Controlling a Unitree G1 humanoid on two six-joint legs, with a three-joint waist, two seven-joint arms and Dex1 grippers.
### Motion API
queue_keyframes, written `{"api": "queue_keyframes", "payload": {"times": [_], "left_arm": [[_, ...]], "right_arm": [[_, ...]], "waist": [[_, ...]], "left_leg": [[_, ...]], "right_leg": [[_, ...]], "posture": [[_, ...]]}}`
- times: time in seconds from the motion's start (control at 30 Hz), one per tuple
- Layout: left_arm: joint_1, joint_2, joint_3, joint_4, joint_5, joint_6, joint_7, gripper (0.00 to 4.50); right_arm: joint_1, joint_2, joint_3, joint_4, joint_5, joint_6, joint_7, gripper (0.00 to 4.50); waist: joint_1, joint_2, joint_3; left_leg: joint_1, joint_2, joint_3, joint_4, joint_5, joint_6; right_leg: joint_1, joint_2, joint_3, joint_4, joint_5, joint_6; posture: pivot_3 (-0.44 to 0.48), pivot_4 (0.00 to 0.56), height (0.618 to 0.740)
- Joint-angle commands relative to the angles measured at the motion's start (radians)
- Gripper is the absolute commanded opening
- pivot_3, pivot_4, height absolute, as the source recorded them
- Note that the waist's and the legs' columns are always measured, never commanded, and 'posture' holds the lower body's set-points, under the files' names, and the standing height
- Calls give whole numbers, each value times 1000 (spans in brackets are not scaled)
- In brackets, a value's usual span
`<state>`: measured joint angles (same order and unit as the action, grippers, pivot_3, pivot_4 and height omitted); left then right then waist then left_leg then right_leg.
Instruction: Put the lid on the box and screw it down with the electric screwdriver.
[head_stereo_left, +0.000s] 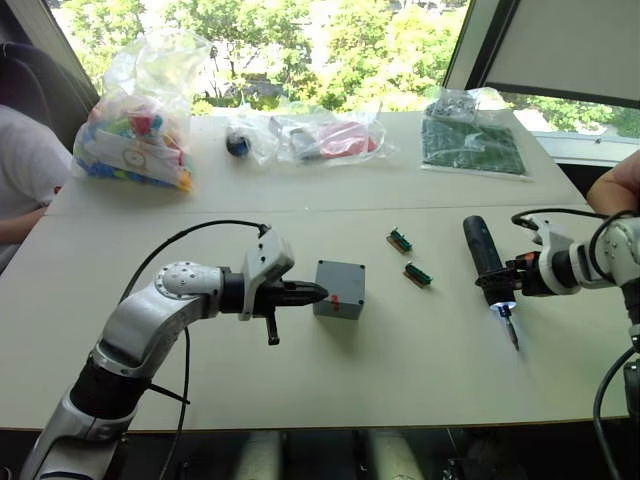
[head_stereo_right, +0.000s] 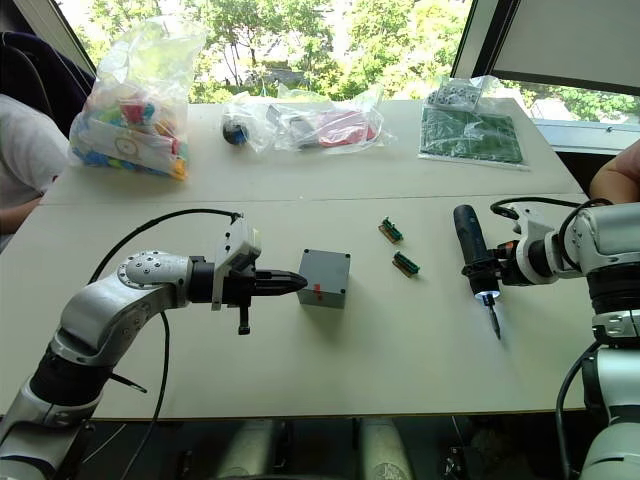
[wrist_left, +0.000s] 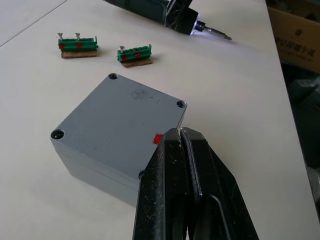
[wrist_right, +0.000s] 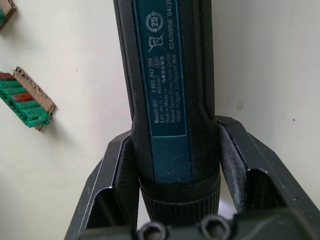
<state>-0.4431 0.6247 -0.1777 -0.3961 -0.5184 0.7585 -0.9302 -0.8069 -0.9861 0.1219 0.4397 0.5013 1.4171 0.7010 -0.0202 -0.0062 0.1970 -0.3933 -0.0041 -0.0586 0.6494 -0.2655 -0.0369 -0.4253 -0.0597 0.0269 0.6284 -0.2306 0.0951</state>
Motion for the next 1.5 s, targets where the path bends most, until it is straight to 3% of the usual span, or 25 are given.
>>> {"api": "queue_keyframes", "payload": {"times": [0.03, 0.17, 0.3, 0.37, 0.43, 0.67, 0.83, 1.2, 1.5], "left_arm": [[-6, 13, 18, -9, 5, -19, 0, 0], [-4, 36, 44, 13, 11, -33, -10, 0], [-22, 36, 140, 54, -48, -13, 6, 0], [-46, 19, 232, 90, -109, 25, 39, 0], [-45, 30, 258, 119, -107, 32, 53, 0], [-11, 73, 132, 185, 52, -46, 59, 0], [-13, 45, 30, 232, 133, -108, 45, 0], [-152, -102, -106, 483, 288, -306, 6, 0], [-248, -215, -103, 632, 309, -388, -36, 0]], "right_arm": [[-31, -8, 16, 2, -51, -52, 20, 3379], [-75, -7, -34, 17, -68, -65, 12, 4452], [-103, -28, -99, -41, -77, -180, 35, 4452], [-42, 29, -278, -206, 11, -352, 71, 4452], [51, 65, -369, -376, 90, -415, 135, 4452], [358, 83, -194, -813, 126, -442, 214, 4452], [515, 78, -66, -909, 78, -541, 267, 4452], [484, 201, 82, -898, 27, -553, 216, 4452], [468, 259, 62, -978, 123, -449, 187, 4452]], "waist": [[0, 0, 0], [0, 0, 0], [-2, 0, 0], [0, -1, 0], [-1, -1, 0], [8, -3, -1], [7, -3, -1], [8, -5, -1], [8, -5, -2]], "left_leg": [[0, 0, 0, 0, 0, 0], [0, 0, 0, 1, 0, 0], [0, 0, 0, 1, 0, 0], [0, 0, -1, 0, 0, 0], [0, 1, -2, -1, 0, 0], [1, 0, -2, -1, 0, -1], [1, 0, -1, 1, 0, -1], [2, 1, -2, 2, 1, -2], [2, 1, -3, 2, 1, -2]], "right_leg": [[0, 0, 0, 0, 0, 0], [0, 0, 0, 1, 0, -1], [0, 0, 0, 1, 0, -1], [0, 1, 0, 1, 0, 0], [0, 2, -1, 1, 0, 1], [1, 0, -1, 1, -1, 2], [2, -1, -1, 1, -1, 1], [2, 1, -1, 2, 1, 0], [2, 1, -1, 2, 1, 0]], "posture": [[0, 150, 740], [0, 150, 740], [0, 150, 740], [0, 150, 740], [0, 150, 740], [0, 150, 740], [0, 150, 740], [0, 150, 740], [0, 150, 740]]}}
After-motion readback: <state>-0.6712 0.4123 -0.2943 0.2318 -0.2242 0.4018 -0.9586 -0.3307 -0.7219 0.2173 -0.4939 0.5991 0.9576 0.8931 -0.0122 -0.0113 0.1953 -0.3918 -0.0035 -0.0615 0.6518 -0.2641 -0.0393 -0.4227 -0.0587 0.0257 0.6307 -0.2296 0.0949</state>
